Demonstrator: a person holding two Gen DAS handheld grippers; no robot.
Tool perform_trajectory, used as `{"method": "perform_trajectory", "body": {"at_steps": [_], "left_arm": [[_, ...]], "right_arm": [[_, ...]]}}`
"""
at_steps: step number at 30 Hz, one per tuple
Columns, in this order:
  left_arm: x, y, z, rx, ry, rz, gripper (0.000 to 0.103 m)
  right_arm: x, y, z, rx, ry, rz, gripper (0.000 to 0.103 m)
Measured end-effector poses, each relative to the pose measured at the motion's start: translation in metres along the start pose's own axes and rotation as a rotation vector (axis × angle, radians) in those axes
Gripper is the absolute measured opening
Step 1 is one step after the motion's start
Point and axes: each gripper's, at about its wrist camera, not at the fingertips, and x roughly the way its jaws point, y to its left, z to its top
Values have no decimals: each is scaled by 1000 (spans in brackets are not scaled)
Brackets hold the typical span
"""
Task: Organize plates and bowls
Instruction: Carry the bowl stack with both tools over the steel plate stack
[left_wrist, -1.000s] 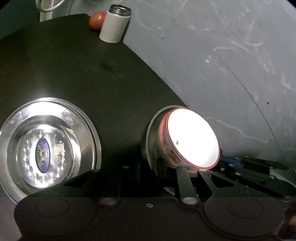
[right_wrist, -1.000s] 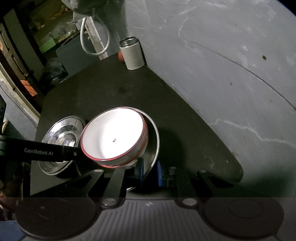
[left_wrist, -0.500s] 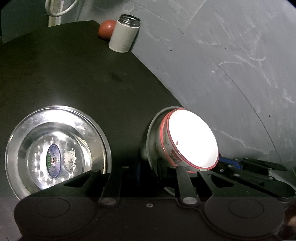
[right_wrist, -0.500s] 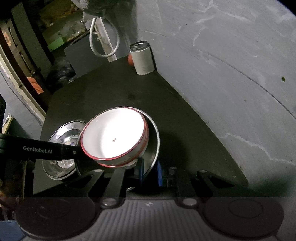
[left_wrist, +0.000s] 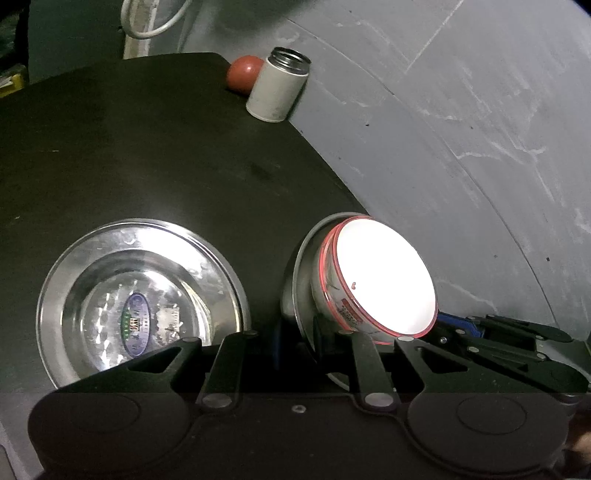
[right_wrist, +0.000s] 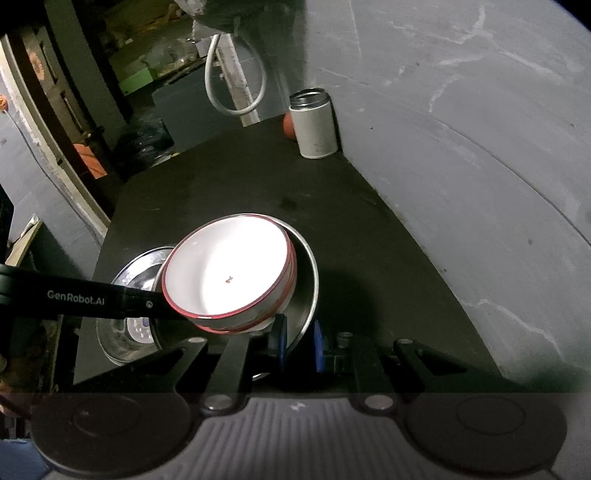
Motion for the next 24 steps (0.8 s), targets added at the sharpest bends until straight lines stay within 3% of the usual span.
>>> {"method": "perform_trajectory", "body": {"at_steps": [24], "left_arm": [[-28, 31, -11, -102, -54, 73, 18]], "right_arm": [[25, 25, 21, -100, 32, 92, 17]]}}
